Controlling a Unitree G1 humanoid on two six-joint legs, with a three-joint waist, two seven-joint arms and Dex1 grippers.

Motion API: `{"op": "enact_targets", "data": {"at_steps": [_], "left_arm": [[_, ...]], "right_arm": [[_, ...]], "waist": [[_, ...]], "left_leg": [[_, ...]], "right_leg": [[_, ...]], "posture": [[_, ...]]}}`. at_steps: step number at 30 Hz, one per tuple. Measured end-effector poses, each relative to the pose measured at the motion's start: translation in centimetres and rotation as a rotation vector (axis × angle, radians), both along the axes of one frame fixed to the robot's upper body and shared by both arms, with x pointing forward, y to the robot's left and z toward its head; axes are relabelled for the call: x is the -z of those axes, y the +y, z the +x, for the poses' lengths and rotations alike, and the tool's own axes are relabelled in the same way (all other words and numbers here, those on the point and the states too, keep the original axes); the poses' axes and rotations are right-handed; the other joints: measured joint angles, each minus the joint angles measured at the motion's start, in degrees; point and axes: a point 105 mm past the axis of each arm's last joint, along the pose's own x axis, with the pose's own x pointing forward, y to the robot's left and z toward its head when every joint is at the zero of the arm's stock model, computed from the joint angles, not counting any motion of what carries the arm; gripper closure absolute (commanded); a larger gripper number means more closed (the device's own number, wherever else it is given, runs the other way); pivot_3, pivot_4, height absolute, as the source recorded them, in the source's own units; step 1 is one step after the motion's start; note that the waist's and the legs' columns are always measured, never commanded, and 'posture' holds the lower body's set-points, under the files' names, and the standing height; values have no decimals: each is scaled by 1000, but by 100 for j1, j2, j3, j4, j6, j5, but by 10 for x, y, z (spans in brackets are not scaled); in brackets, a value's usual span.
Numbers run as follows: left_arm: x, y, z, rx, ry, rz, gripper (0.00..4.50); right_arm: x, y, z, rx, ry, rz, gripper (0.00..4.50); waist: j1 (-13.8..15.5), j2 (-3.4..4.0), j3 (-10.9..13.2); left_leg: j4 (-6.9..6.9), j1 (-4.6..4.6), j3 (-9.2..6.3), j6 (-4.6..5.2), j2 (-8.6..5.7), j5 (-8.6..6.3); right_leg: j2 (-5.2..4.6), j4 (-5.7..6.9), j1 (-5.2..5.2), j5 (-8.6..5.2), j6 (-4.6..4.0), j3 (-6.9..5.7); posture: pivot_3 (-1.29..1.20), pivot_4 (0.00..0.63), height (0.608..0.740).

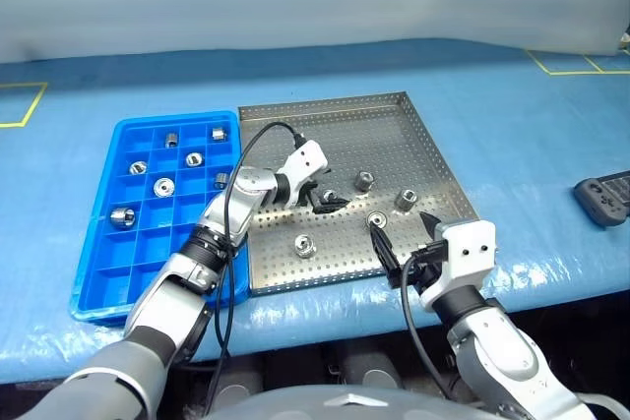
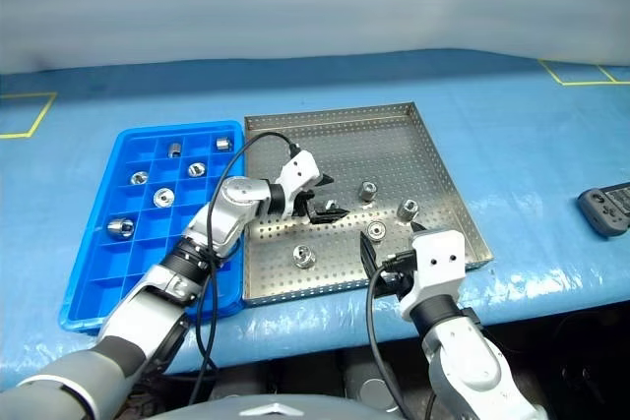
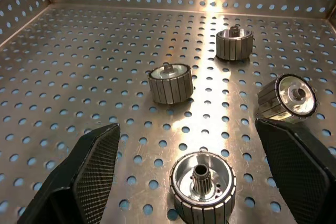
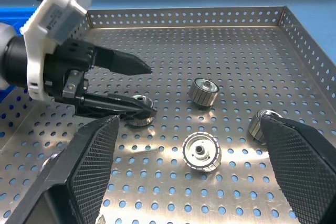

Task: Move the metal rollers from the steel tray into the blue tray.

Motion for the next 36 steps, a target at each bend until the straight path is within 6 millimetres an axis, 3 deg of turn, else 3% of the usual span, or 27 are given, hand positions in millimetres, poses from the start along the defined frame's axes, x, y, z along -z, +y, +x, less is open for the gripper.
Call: {"op": "enact_targets", "data": {"at_steps": [8, 17, 27, 36], "left_arm": [[11, 7, -4, 23, 16, 81, 33], [22, 8, -13, 40, 45, 104, 2821], [18, 13, -16, -30, 87, 29, 2847], [-54, 40, 1, -245, -60, -196, 2847]], "right_arm": [[-1, -1, 0, 10, -10, 0, 0], [-5, 0, 3, 8, -27, 6, 0], [-6, 6, 7, -37, -17, 11, 0], [-18, 24, 17, -190, -52, -1, 0]], "waist": [[-52, 0, 0], [-47, 2, -5], [-23, 2, -4], [223, 2, -4]], "left_leg": [[0, 1, 0, 0, 0, 0], [-2, 2, -1, 0, 0, 0], [-1, 2, -8, 0, 2, 0], [1, 6, -13, 0, 0, 0]], "right_leg": [[-1, 0, 0, 0, 1, 2], [-1, 0, 1, 0, 1, 3], [0, 6, -2, 1, 1, 7], [0, 10, 1, 2, 4, 8]], "posture": [[-211, 150, 740], [-204, 150, 740], [-124, 150, 740], [38, 150, 740]]}}
